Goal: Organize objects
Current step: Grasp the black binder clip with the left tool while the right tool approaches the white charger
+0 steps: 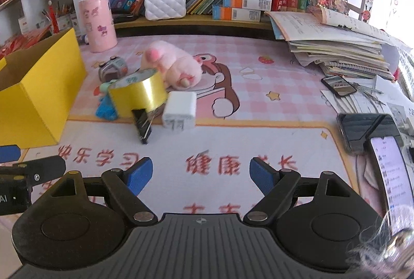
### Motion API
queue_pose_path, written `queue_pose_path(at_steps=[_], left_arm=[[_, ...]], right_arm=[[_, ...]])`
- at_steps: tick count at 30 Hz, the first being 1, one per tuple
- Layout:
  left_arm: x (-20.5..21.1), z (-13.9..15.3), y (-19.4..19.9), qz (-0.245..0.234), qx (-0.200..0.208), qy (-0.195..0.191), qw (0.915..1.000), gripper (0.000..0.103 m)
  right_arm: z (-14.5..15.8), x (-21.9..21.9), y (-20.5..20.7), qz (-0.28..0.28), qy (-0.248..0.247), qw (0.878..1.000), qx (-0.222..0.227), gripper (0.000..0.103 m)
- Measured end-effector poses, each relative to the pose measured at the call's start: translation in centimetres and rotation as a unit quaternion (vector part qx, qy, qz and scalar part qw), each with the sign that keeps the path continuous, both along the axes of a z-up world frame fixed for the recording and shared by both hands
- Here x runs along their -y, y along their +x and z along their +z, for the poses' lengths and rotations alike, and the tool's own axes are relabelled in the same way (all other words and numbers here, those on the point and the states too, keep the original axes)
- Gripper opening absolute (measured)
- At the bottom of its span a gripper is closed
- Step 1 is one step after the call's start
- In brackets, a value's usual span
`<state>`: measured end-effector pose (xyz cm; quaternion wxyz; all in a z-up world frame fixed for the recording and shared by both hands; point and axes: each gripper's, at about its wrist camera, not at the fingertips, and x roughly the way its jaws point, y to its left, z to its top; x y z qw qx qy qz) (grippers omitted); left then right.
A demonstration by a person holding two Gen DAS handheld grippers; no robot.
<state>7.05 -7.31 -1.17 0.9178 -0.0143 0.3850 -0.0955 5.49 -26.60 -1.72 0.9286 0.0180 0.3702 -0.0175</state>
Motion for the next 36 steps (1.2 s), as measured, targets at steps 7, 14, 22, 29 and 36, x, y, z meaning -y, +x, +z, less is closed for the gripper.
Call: queue_pose_path(at_steps=[7, 14, 22, 29, 36], left_arm=[[2.6, -0.3, 1.0, -0.007, -0.004, 0.012, 0.9999, 0.089], [5.3, -1.2, 2.7, -0.015, -0.011, 0.024, 0.9995, 0.072], [7.1, -2.5, 5.9, -0.01, -0.014, 0.027, 0.9995, 0.066], [9.2, -4.0, 8.5, -0.015, -0.02, 0.055, 0.9982, 0.052], [10.2, -5.4, 10.2, 0.002, -0.031, 0.076, 0.9966, 0.039]], right_arm=[[-0.1, 1.8, 1.6, 0.019, 0.005, 1.0, 0.01, 0.079], [-0.3, 4.0, 2.8, 0.013, 0.015, 1.0, 0.018, 0.079], [-0.2, 6.1, 3.3, -0.001, 0.03, 0.999, 0.027, 0.079], [-0.2, 6.9, 3.6, 0.002, 0.031, 0.999, 0.03, 0.079], [-0.7, 7.5, 3.8, 0.011, 0.036, 0.999, 0.023, 0.079]])
